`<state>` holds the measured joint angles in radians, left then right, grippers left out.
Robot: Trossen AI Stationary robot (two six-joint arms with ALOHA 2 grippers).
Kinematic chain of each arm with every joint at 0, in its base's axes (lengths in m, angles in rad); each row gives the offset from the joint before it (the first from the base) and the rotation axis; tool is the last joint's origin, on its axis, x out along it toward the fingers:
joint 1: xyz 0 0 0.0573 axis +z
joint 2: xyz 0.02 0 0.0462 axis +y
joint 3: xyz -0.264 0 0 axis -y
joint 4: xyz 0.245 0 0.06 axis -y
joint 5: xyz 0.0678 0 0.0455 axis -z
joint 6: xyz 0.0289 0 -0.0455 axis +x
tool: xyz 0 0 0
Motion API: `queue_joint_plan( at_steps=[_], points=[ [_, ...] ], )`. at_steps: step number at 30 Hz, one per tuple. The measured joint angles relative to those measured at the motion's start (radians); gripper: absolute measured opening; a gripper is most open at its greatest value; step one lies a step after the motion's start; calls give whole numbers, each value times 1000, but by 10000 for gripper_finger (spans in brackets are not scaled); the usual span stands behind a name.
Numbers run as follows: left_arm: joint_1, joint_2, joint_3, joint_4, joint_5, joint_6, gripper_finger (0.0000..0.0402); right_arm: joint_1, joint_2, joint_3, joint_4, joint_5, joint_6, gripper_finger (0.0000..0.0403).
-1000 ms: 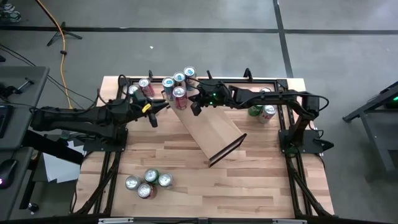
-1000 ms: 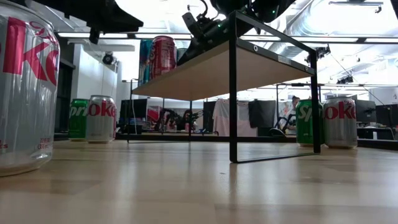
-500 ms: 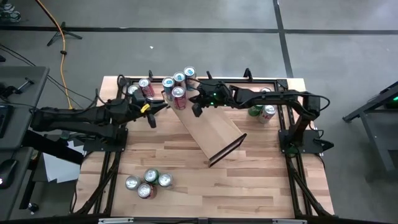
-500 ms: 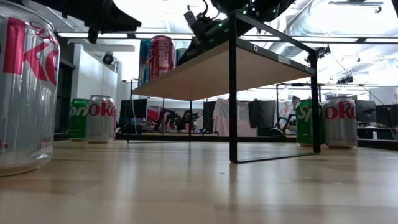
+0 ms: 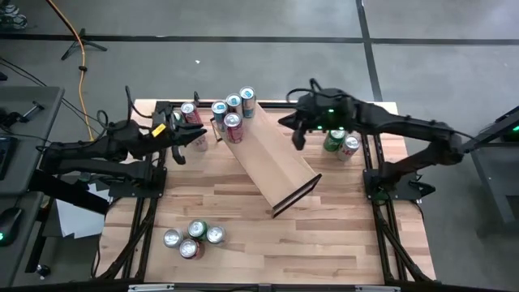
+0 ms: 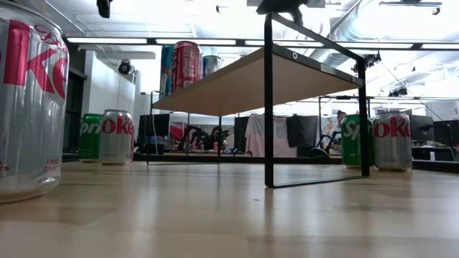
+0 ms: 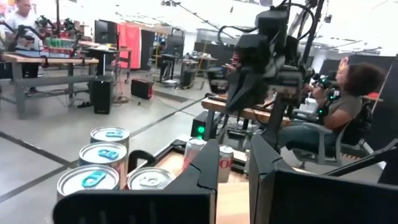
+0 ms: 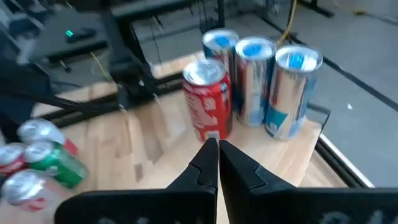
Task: Place canned beverage on shelf
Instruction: Put the top red soda can on the shelf aligned with the other red soda can
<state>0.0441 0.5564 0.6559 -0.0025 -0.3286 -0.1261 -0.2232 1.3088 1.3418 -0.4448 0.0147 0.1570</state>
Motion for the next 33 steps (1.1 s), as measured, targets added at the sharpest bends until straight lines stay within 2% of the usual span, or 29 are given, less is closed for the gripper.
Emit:
queue_joint_plan(
  at_steps=[2, 6, 13, 15, 18, 25, 29, 33],
  points=[
    [1, 1, 2, 0, -9, -1, 1, 5, -34, 0, 2, 11, 3, 0],
    [21, 4, 30, -42, -136, -40, 21, 4, -75, 0, -8, 50, 47, 0],
    [223, 87, 291, -372, -328, 69, 136, 4, -86, 0, -31, 89, 52, 0],
    [310, 143, 361, -477, -342, 82, 169, 4, -86, 0, -52, 90, 52, 0],
    [454, 238, 434, -627, -301, 51, 206, 4, -86, 0, -84, 90, 52, 0],
    [741, 483, 476, -843, -17, -77, 241, 1, -86, 0, -171, 90, 52, 0],
    [851, 602, 493, -924, 70, -178, 243, 1, -86, 0, -220, 90, 51, 0],
    [910, 680, 498, -922, 92, -244, 243, 1, -86, 0, -233, 90, 45, 0]
  ],
)
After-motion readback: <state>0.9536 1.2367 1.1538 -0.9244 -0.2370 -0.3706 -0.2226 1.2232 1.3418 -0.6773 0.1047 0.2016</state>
